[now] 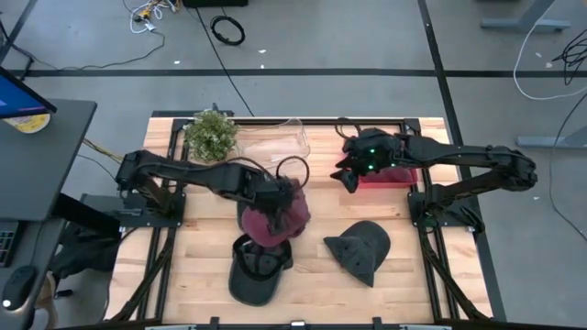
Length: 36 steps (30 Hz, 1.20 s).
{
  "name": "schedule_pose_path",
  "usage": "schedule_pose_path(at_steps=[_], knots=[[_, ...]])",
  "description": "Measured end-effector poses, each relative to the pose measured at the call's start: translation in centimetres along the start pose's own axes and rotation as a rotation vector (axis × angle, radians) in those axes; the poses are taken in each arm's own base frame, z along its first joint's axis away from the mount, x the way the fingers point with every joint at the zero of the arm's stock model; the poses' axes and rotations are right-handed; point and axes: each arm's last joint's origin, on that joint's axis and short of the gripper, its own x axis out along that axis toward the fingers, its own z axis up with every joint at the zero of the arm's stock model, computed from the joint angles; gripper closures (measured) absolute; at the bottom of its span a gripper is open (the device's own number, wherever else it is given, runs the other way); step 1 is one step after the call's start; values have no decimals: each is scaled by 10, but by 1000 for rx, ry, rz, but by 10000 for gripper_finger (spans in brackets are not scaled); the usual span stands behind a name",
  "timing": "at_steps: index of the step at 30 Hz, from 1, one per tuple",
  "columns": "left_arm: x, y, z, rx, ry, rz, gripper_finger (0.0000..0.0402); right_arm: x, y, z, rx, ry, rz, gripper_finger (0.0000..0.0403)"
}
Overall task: Pick & Place hat
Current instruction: Put the red cap into the red bin
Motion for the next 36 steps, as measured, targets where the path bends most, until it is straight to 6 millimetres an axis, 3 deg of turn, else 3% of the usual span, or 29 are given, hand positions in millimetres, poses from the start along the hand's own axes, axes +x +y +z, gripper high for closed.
schedule_pose_path(at_steps=[8, 16, 22, 31, 36], knots=[[-43, 3, 23, 127, -163, 123, 394, -34, 7, 4, 144, -123, 111, 172], [-51, 4, 30, 264, -226, 213, 394, -48, 20, 22, 250, -276, 331, 172], [-52, 3, 36, 312, -291, 251, 394, -41, 29, 29, 282, -186, 567, 158], [-54, -1, 42, 358, -359, 238, 395, -19, 24, 38, 353, -193, 545, 90], [-55, -4, 44, 408, -380, 216, 395, -6, 28, 52, 358, -264, 650, 79]])
